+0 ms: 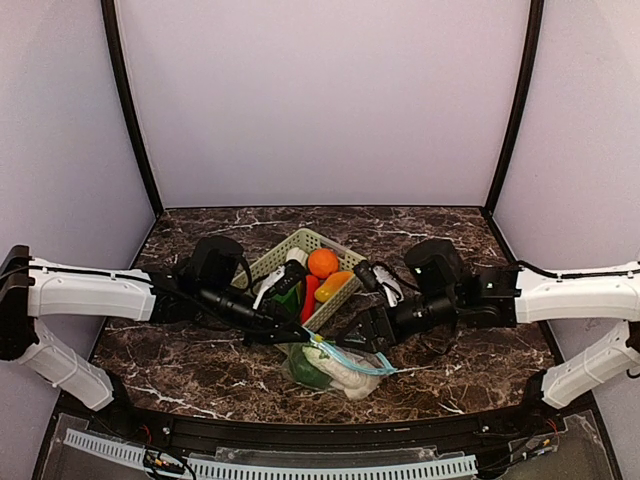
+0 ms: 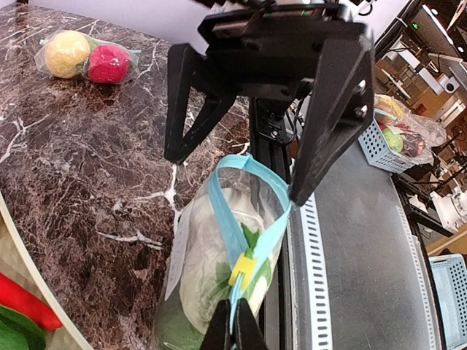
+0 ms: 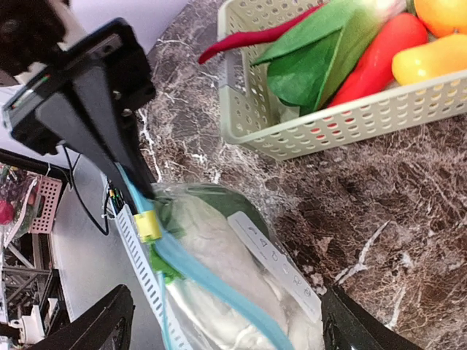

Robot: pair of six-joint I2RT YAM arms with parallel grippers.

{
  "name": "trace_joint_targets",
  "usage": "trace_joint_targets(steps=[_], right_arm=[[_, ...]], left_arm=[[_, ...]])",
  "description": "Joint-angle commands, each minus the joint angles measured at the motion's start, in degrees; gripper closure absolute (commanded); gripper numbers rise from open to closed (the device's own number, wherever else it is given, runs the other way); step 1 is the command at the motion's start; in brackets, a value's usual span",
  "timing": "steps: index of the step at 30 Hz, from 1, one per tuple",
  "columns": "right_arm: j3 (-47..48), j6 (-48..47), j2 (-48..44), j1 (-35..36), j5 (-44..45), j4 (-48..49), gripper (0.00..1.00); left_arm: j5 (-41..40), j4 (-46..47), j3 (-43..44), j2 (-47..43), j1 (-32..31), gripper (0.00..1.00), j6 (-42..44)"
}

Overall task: Place the food in the zip-top bag and seal the zipper
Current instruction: Adjust the fake vegetable in the zipper food storage bag, then hold the zipper from the zipper food storage bag.

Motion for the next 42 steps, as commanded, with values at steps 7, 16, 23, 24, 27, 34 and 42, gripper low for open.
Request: trace_joint_targets(steps=[7,16,23,24,27,34,42], right_arm=[[7.39,-9.7,1.81,1.25,1.44,-3.69,0.36],[14.06,-15.21,9.42,3.53,-0.93,-3.91,0.55],[14.85,-16.88,12.14,3.76,-2.61,-3.65,0.67],[14.99,-16.92,12.36,3.81,-2.93,-3.64,0.69],[14.94,-17.12,12.56,3.86,-3.74,-3.41,0.72],[14.11,-17.16,12.38,3.91,-5.41,-2.07,0.89],[12.75,-17.21,11.86,3.86,-5.86,-1.84,1.0]], left_arm=[[3.25,0.77,1.52,1.54,-0.23,0.99,-0.27],[3.82,0.07,1.62,1.88,-0.29,0.99,-0.24],[3.98,0.05,1.72,1.76,-0.25,0.99,-0.2],[3.98,0.01,1.67,1.76,-0.26,0.99,-0.2],[3.91,-0.02,1.64,1.69,-0.27,0.99,-0.18],[3.57,-0.04,1.63,1.54,-0.24,0.99,-0.06],[1.55,0.4,1.27,0.51,-0.17,0.99,-0.22]])
